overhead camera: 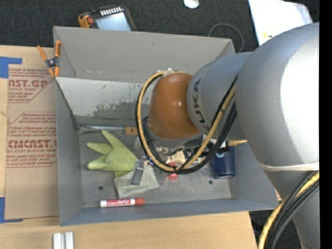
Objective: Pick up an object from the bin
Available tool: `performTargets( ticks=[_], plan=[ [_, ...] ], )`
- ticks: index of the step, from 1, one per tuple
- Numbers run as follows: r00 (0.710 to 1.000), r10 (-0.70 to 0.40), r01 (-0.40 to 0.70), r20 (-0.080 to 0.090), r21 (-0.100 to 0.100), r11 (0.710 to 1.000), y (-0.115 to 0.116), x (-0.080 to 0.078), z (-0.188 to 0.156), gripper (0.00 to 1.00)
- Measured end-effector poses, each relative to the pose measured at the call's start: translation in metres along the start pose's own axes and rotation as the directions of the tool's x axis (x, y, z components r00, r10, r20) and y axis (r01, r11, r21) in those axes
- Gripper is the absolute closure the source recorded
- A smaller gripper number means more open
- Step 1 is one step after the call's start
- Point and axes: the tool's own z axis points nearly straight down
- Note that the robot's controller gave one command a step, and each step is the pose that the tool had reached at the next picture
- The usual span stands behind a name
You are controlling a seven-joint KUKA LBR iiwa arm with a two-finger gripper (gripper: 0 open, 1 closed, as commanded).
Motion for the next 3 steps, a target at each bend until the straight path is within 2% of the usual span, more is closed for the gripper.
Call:
performTargets(
  ticks=[1,2,3],
  plan=[
    [0.995,-0.103,0.103,0.001,0.001,0.995,0.068,-0.005,0.035,0.00],
    [0.981,-0.193,0.193,0.001,-0.001,0.981,0.097,0.006,0.047,0.00],
    [0.962,-0.274,0.274,0.000,0.000,0.962,0.089,-0.002,0.048,0.00]
  ],
)
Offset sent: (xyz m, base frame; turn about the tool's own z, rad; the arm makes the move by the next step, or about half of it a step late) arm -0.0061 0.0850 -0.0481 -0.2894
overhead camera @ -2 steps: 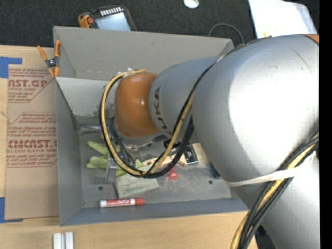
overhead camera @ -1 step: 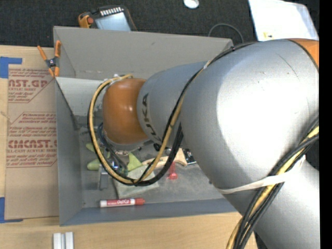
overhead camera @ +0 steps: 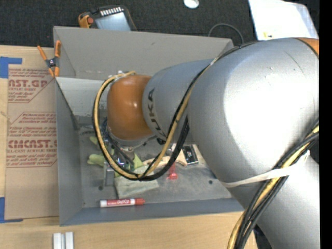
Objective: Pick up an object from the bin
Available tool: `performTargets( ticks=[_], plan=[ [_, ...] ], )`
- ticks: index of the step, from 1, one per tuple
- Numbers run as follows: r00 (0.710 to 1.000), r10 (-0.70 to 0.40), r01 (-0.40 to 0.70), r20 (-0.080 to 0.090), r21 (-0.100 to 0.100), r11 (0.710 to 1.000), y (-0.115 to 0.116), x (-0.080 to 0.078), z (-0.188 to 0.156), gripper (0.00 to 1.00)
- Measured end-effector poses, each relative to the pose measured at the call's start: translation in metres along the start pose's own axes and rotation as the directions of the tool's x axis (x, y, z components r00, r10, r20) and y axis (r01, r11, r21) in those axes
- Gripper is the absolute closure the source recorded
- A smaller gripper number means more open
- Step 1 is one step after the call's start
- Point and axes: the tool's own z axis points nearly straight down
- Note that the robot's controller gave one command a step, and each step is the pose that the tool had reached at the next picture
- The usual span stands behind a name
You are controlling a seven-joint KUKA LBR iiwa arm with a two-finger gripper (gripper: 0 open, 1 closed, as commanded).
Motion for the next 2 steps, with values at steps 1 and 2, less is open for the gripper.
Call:
performTargets(
  ticks=[1,2],
  plan=[
    [0.983,0.182,-0.182,0.000,-0.002,0.983,-0.0737,0.0347,-0.0007,1.00],
    [0.983,0.182,-0.182,0.000,-0.002,0.983,-0.0737,0.0347,-0.0007,1.00]
  ],
)
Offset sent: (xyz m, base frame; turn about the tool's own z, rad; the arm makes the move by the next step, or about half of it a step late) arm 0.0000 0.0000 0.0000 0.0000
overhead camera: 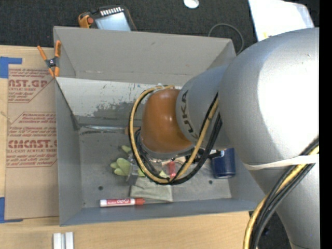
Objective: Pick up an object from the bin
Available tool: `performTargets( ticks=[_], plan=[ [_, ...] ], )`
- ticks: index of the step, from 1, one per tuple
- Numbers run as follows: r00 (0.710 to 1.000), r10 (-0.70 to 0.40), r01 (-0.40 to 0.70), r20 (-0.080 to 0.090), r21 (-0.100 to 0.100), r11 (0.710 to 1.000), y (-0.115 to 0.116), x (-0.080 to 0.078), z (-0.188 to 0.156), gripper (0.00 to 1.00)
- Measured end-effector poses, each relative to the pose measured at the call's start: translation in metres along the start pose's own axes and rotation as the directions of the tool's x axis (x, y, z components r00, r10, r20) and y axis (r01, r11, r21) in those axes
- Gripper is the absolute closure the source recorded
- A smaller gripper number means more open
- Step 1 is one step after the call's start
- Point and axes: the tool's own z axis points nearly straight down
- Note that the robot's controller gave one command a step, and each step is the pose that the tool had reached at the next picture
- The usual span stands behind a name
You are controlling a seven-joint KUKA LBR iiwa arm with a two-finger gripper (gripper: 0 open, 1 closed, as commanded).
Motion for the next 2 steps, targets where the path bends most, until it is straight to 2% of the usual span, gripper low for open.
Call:
performTargets(
  ticks=[1,2],
  plan=[
    [1.000,-0.007,0.007,-0.007,0.002,1.000,0.006,-0.012,-0.055,1.00],
    [0.994,0.108,-0.108,-0.011,0.006,0.994,0.000,-0.005,-0.144,1.00]
  ],
)
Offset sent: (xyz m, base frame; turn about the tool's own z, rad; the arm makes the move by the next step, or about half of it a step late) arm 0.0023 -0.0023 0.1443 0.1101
